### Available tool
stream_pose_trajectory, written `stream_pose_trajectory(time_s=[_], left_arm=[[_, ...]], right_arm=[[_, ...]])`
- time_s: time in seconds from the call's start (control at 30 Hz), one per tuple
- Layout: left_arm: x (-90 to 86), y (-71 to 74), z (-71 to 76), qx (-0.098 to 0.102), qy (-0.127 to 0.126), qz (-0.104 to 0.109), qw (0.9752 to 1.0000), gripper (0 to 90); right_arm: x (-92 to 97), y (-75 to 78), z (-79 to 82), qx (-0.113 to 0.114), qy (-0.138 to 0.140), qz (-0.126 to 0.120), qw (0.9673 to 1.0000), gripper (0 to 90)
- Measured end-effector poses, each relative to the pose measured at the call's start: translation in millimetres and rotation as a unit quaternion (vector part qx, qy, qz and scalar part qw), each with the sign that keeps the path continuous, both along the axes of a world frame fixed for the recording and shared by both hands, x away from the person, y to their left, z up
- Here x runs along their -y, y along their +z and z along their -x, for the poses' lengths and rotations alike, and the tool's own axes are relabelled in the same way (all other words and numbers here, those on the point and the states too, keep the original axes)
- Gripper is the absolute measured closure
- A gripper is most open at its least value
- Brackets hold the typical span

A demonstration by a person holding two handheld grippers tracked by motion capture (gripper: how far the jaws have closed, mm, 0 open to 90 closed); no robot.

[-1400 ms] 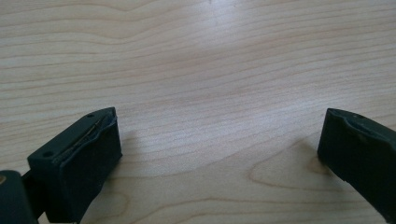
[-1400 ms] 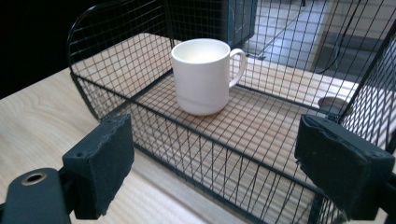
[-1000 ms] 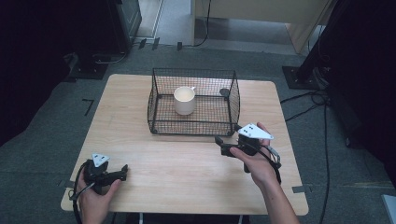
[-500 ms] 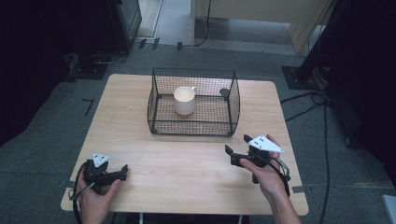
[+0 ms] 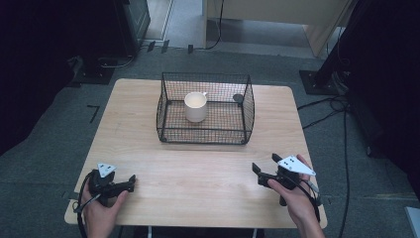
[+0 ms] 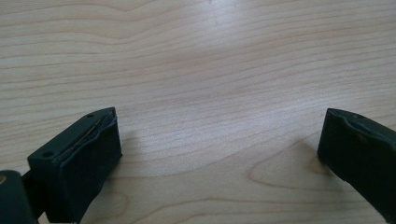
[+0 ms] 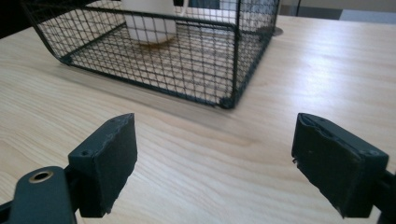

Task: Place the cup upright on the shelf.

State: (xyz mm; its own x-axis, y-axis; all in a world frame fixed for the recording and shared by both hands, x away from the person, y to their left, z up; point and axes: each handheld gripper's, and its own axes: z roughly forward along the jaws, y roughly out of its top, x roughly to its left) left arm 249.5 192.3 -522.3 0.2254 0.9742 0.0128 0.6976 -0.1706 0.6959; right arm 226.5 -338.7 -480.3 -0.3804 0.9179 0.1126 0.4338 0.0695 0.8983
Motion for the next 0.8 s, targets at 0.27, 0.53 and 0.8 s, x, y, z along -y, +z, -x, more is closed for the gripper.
stream_pose_trajectory(time_s=[0.27, 0.53, 0.8], left_arm=[[0.0, 0.0, 0.0, 0.0, 0.0, 0.0, 1.0, 0.0], [0.0, 0.0, 0.0, 0.0, 0.0, 0.0, 1.0, 0.0], [0.0, 0.0, 0.0, 0.0, 0.0, 0.0, 1.0, 0.0]], right_arm=[[21.2, -16.4, 10.8, -0.019, -0.025, 0.014, 0.9994, 14.0], [43.8, -29.2, 18.1, -0.032, -0.055, 0.024, 0.9977, 14.0], [65.1, -39.2, 24.8, -0.051, -0.085, 0.023, 0.9949, 14.1]])
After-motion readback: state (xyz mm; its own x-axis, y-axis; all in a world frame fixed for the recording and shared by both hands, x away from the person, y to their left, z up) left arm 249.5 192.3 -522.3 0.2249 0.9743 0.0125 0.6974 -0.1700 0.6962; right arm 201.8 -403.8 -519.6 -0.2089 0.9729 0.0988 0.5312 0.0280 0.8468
